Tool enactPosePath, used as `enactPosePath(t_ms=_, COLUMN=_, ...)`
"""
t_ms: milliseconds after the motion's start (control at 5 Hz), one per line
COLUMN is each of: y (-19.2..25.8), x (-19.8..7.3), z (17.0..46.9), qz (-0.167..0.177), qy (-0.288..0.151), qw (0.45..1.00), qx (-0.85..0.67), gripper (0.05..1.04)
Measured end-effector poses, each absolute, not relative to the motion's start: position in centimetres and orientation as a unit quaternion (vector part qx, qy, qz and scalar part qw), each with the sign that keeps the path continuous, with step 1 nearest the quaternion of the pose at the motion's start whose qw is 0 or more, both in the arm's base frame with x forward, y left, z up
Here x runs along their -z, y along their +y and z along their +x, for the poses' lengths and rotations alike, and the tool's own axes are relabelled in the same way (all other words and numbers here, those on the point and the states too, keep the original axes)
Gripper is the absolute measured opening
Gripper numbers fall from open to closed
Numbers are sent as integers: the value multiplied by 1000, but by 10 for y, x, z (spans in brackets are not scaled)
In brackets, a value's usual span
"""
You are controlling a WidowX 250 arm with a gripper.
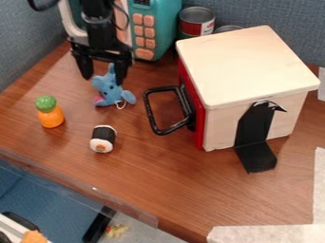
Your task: Move the blue toy to the right side of the table
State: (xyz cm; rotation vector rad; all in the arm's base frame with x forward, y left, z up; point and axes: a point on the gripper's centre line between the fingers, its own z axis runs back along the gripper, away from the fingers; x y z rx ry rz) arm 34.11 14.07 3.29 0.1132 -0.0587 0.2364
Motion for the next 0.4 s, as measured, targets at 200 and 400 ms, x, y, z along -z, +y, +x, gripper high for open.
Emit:
enactPosePath(t_ms=200, y=142, x=-14, z=345, qz=56, qy=-11, qw=991, qx=-124, gripper=958)
enactPosePath(t_ms=400, y=141, x=-14, z=346, qz=55, qy=-12, qw=991, qx=-124, gripper=689)
